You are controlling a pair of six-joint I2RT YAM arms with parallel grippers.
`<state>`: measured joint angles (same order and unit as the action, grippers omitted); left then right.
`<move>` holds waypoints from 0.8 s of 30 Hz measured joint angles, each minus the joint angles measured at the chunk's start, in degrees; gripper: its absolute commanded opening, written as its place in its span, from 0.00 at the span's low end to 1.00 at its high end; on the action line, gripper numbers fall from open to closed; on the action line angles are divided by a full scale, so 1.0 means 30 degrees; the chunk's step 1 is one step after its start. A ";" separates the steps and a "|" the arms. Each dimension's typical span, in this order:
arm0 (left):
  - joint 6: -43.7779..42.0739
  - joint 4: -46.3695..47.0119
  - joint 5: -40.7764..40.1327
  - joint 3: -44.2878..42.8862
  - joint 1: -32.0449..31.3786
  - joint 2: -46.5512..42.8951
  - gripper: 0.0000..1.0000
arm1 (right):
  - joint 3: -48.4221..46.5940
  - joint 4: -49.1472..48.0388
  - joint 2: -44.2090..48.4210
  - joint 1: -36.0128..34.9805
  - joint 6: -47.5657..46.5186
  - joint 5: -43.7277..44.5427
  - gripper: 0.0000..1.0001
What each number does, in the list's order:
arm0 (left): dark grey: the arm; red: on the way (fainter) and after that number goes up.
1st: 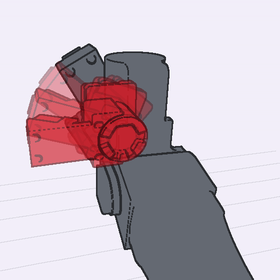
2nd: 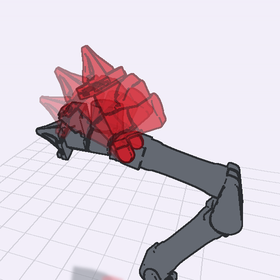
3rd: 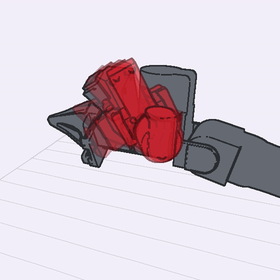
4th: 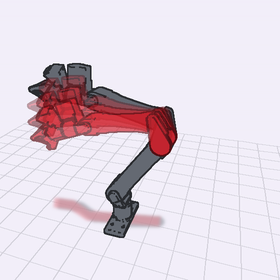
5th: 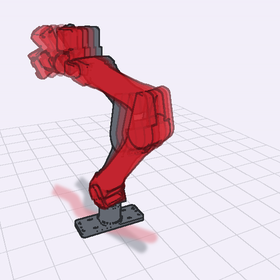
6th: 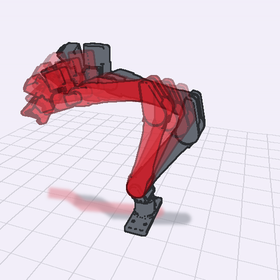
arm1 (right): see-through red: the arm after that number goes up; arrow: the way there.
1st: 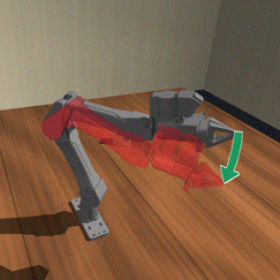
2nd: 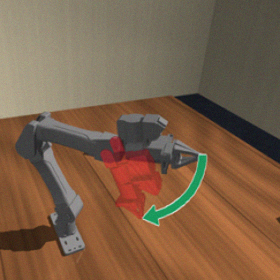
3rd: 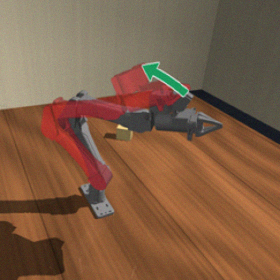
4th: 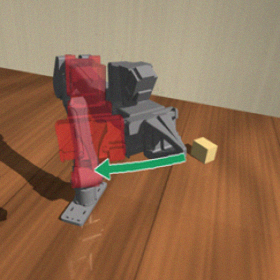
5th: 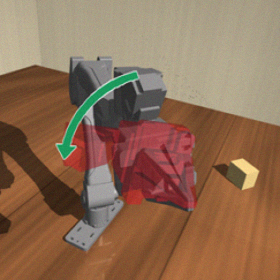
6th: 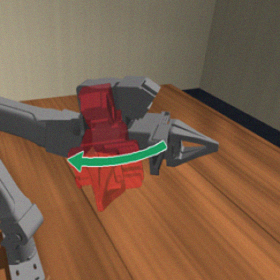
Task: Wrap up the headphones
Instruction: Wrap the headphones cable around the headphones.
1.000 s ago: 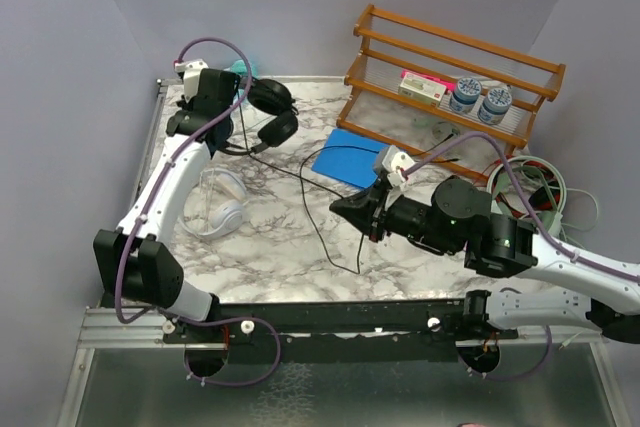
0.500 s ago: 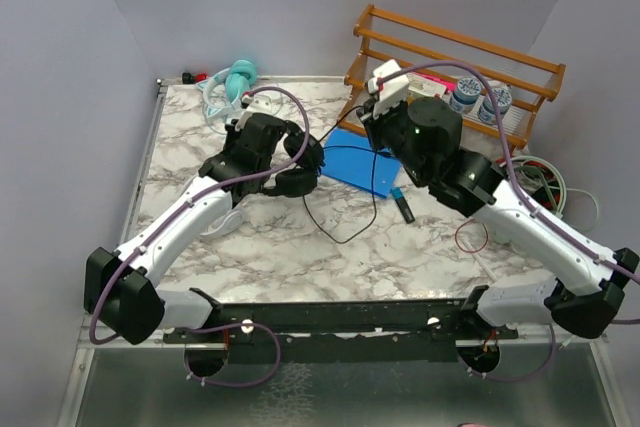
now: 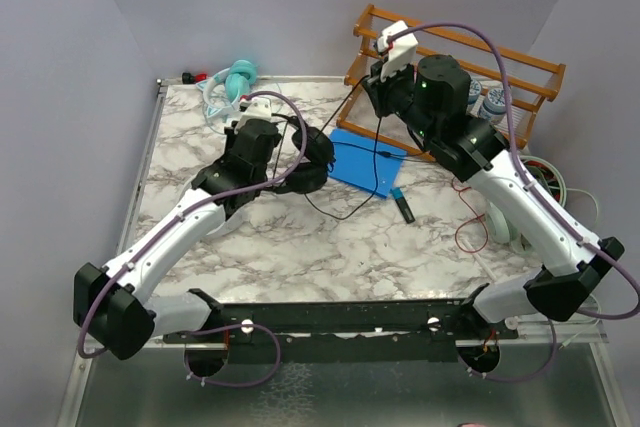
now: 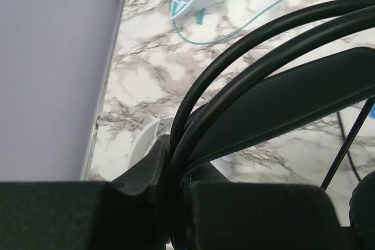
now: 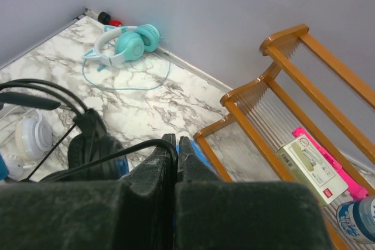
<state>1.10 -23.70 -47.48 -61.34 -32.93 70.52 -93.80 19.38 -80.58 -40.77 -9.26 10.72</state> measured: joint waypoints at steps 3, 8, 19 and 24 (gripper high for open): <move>0.0277 -0.0299 0.1588 -0.0022 -0.0036 -0.0707 0.00 | -0.0291 -0.0168 -0.0525 0.1020 0.0080 -0.1071 0.01; 0.0619 -0.1982 0.4583 -0.0597 -0.0029 -0.1508 0.00 | -0.0211 -0.1115 -0.1989 0.2871 0.0714 -0.3621 0.01; 0.2011 -0.3075 1.1985 -0.0656 0.0051 -0.3825 0.00 | 0.0277 -0.2295 -0.5049 0.5952 0.3876 -1.0018 0.01; 0.3891 -0.3883 1.4484 -0.1282 0.0197 -0.3665 0.00 | 0.2586 -0.4962 -0.5020 0.6215 0.5413 -1.2276 0.01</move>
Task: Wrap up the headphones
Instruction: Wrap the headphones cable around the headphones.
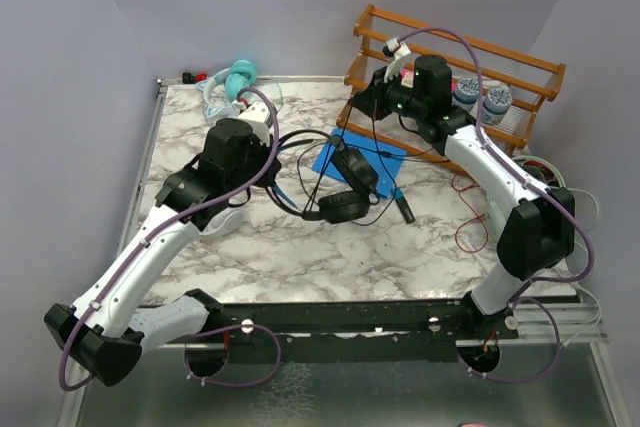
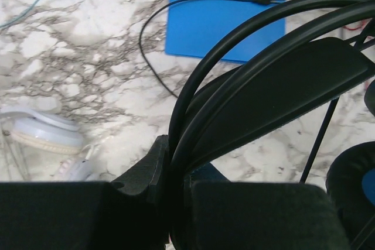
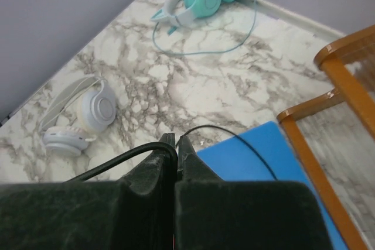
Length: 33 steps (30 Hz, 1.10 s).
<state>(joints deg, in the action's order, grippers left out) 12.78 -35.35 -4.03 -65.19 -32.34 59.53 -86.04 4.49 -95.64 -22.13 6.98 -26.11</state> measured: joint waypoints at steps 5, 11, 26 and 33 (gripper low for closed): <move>0.1734 -0.1188 0.1843 -0.2725 0.0109 0.1231 0.00 | 0.4590 -0.4401 0.0357 0.0051 0.2135 -0.1996 0.01; 0.3956 -0.4044 0.3060 -0.5850 0.0393 0.3024 0.00 | 0.9908 -1.1693 0.0882 0.0073 0.4969 -0.4299 0.01; 1.0644 -0.4699 0.5559 -0.7155 0.1523 0.4677 0.00 | 1.6298 -2.6221 0.1253 -0.3665 0.7898 -0.4816 0.06; 1.2422 -0.2091 0.5552 -0.7104 0.1719 0.4539 0.00 | 1.7639 -2.8363 0.0583 -0.5756 0.9165 -0.5231 0.07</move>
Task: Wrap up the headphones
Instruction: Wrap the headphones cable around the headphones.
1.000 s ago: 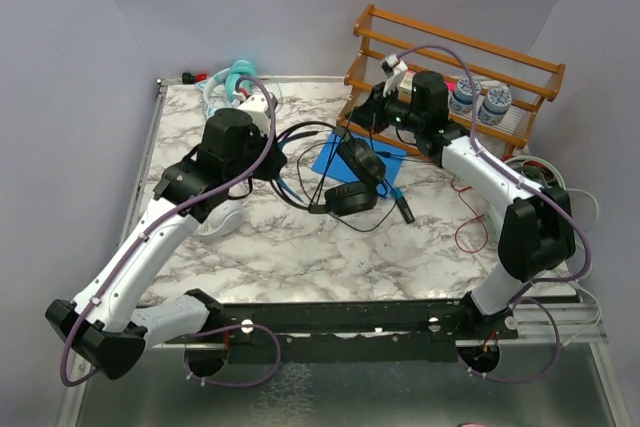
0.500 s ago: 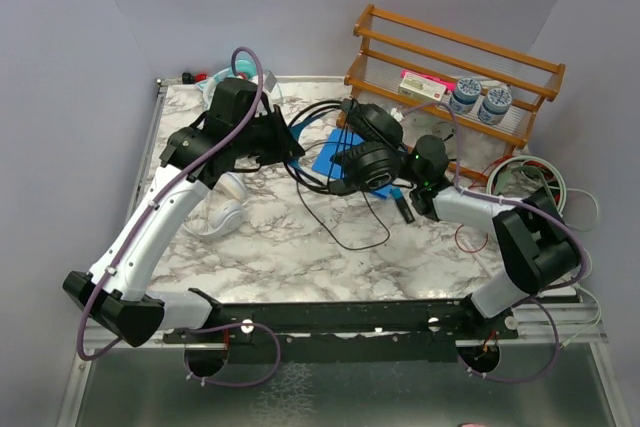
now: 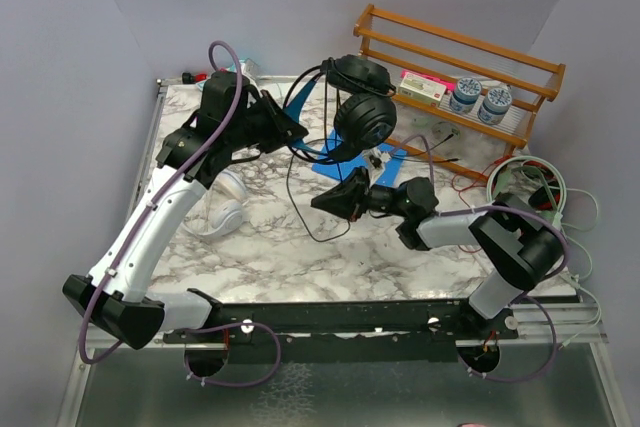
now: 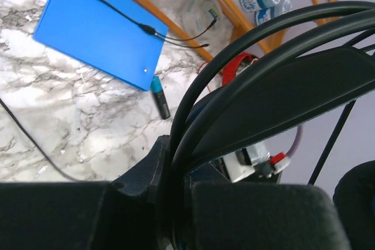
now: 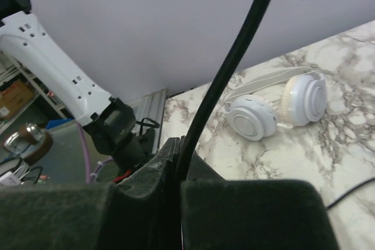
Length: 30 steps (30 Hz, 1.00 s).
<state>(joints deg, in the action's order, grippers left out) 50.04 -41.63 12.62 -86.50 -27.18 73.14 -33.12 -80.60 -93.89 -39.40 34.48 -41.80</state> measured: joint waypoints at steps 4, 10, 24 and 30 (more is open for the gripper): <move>0.0255 0.0707 -0.0233 -0.0022 0.0058 -0.0007 0.00 | 0.0328 -0.0867 -0.0007 -0.0699 0.0510 -0.0175 0.07; -0.0044 0.0328 -0.2958 -0.0342 0.0168 -0.0007 0.00 | 0.1078 -0.1384 0.0204 -0.1588 0.1180 -0.0240 0.07; -0.3206 -0.0459 -1.3704 0.0197 0.0401 -0.0066 0.00 | -0.0240 0.3410 0.5872 -0.4736 -0.0036 -0.0255 0.07; -0.5319 -0.0401 -1.7486 0.1668 0.0401 -0.0066 0.00 | -0.2958 0.7635 0.6346 -0.4721 -0.0670 -0.0415 0.07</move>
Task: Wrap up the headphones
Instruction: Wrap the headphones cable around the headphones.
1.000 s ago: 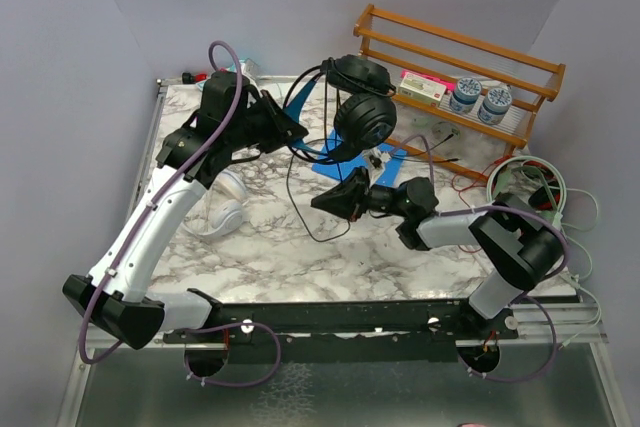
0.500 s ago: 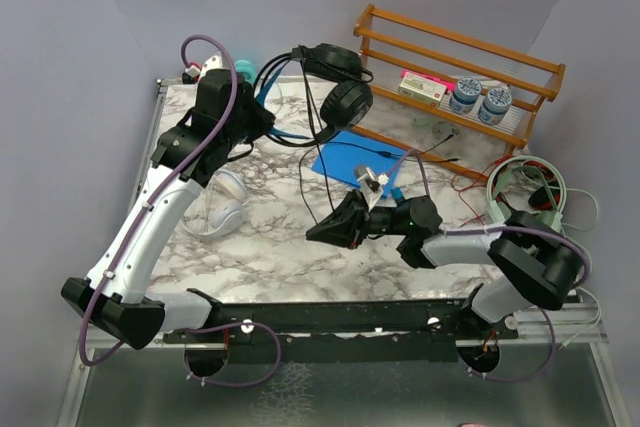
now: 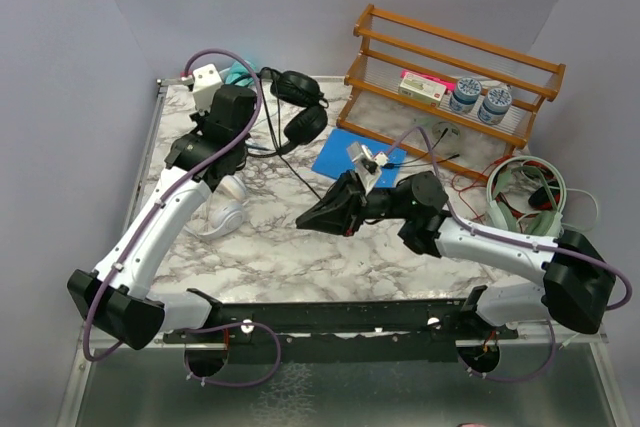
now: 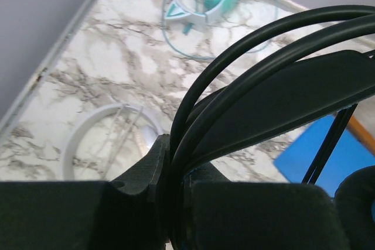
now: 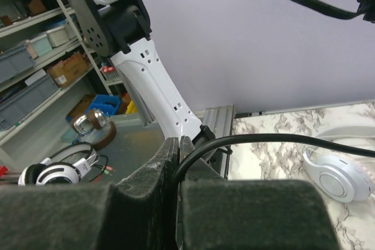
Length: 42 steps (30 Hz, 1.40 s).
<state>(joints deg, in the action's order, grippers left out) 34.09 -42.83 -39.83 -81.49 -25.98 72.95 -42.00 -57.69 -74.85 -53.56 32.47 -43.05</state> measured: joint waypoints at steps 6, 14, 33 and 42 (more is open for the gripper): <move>-0.2652 0.1443 -0.1545 0.2062 0.0000 -0.0284 0.00 | -0.2805 0.6674 0.0576 0.0000 -0.2390 0.0838 0.02; -0.6353 0.4058 -0.1311 0.4750 -0.0007 -0.2084 0.00 | -0.7650 1.5970 0.1377 0.0007 -0.8480 0.6207 0.01; -1.0207 0.4663 0.2718 0.6360 -0.0867 -0.2404 0.00 | -1.6538 2.3729 -0.5064 0.1851 -1.4732 1.8265 0.04; -0.9726 0.3978 0.6681 0.6127 -0.0903 -0.2419 0.00 | -1.6640 2.4800 -0.6193 0.4823 -1.3617 1.7078 0.08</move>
<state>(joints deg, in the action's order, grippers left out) 4.91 -30.89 -19.79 -63.11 -28.69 65.69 -91.92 16.71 -93.43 -39.09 -8.38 8.19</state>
